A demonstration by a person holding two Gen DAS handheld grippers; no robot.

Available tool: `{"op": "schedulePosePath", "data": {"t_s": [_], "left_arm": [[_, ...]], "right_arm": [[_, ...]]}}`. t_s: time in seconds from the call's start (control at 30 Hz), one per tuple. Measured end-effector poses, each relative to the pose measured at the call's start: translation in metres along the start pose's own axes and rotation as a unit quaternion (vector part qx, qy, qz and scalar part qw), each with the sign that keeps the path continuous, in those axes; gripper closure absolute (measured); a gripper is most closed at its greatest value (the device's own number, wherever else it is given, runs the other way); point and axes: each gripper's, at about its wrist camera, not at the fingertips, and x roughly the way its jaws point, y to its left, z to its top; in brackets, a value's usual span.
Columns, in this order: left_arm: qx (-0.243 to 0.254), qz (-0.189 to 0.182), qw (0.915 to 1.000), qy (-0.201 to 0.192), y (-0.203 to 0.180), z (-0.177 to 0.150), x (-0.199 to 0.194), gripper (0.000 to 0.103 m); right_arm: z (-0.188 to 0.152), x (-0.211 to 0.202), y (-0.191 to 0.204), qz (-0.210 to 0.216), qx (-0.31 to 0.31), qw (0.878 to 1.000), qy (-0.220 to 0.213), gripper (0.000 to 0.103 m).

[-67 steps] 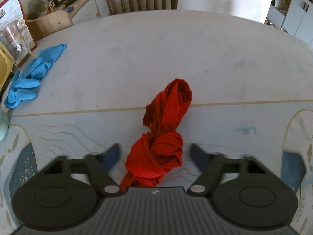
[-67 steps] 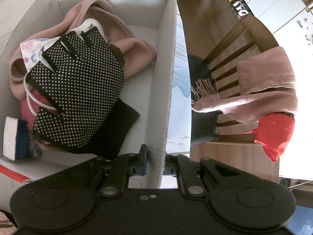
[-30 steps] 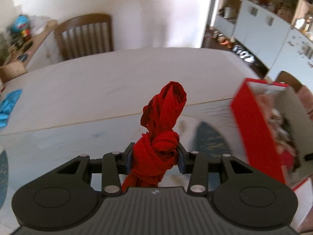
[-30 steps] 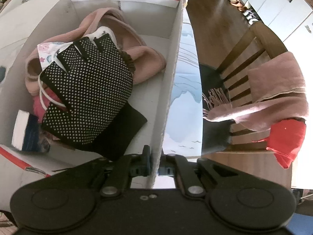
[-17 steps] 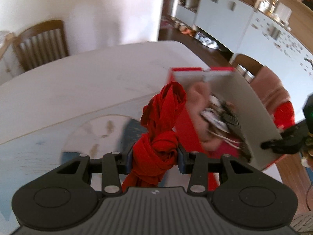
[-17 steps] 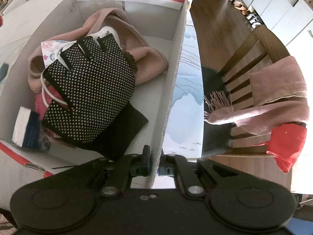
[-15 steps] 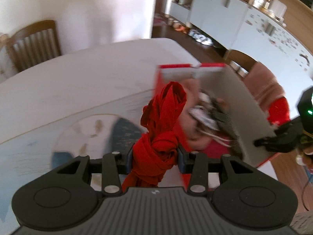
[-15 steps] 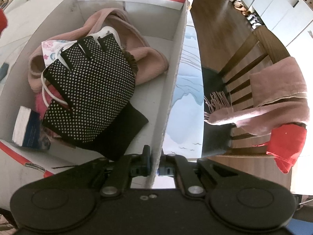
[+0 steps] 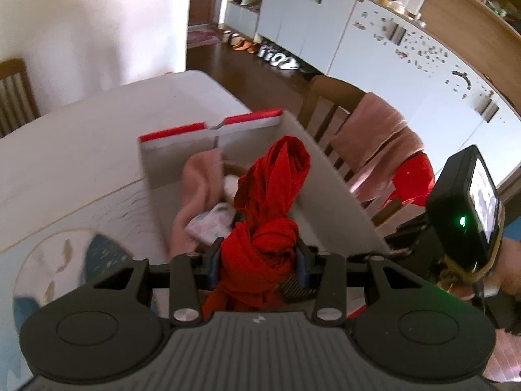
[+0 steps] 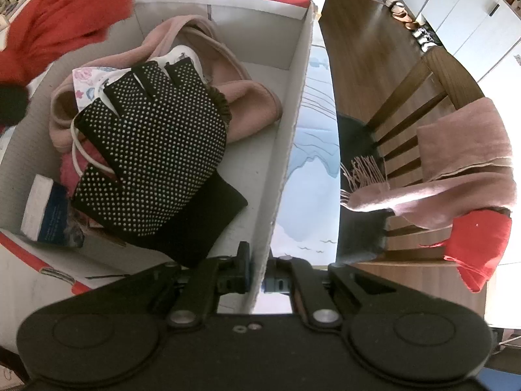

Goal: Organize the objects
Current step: 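Carry the red cloth over the box with the left gripper, then lower the red cloth into the box and open the left gripper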

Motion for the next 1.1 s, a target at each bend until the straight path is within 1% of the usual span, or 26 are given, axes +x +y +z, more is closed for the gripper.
{"op": "schedulePosePath", "data": {"t_s": [0.13,0.27,0.43,0.53,0.63,0.73,0.9,0.97,1.0,1.03,1.07,1.1], "left_arm": [[0.013,-0.004,0.9999,-0.007,-0.01,0.013,0.013,0.062],[0.016,-0.006,0.9999,0.001,-0.013,0.021,0.03,0.062],[0.033,-0.014,0.9993,0.004,-0.022,0.027,0.047,0.062],[0.033,-0.017,0.9989,0.03,-0.021,0.025,0.062,0.062],[0.04,-0.013,0.998,0.047,-0.022,0.018,0.073,0.062],[0.044,-0.008,0.9972,0.06,-0.02,0.013,0.079,0.061],[0.051,-0.004,0.9967,0.063,-0.017,0.008,0.085,0.06],[0.05,-0.006,0.9968,0.063,-0.015,0.007,0.085,0.058],[0.052,-0.008,0.9967,0.062,-0.015,0.006,0.084,0.054],[0.054,-0.009,0.9967,0.061,-0.015,0.006,0.083,0.047],[0.058,-0.008,0.9966,0.059,-0.016,0.005,0.082,0.043],[0.062,-0.004,0.9965,0.056,-0.017,0.005,0.08,0.036]], "right_arm": [[-0.001,0.0,-0.002,0.004,0.002,1.0,-0.002,0.098],[-0.001,-0.001,-0.003,0.007,0.004,1.0,-0.004,0.098],[-0.001,-0.001,-0.005,0.011,0.007,1.0,-0.005,0.099],[-0.001,-0.001,-0.006,0.013,0.008,1.0,-0.005,0.099],[-0.001,0.0,-0.005,0.012,0.008,1.0,-0.006,0.099],[-0.001,0.0,-0.005,0.013,0.008,1.0,-0.005,0.099],[-0.001,0.0,-0.005,0.014,0.007,1.0,-0.004,0.099],[-0.001,0.0,-0.006,0.014,0.007,1.0,-0.004,0.099],[-0.001,0.001,-0.006,0.014,0.007,1.0,-0.003,0.099],[-0.001,0.001,-0.005,0.014,0.007,1.0,-0.003,0.099],[-0.001,0.001,-0.005,0.013,0.007,1.0,-0.003,0.099],[-0.001,0.001,-0.005,0.013,0.006,1.0,-0.003,0.099]]}}
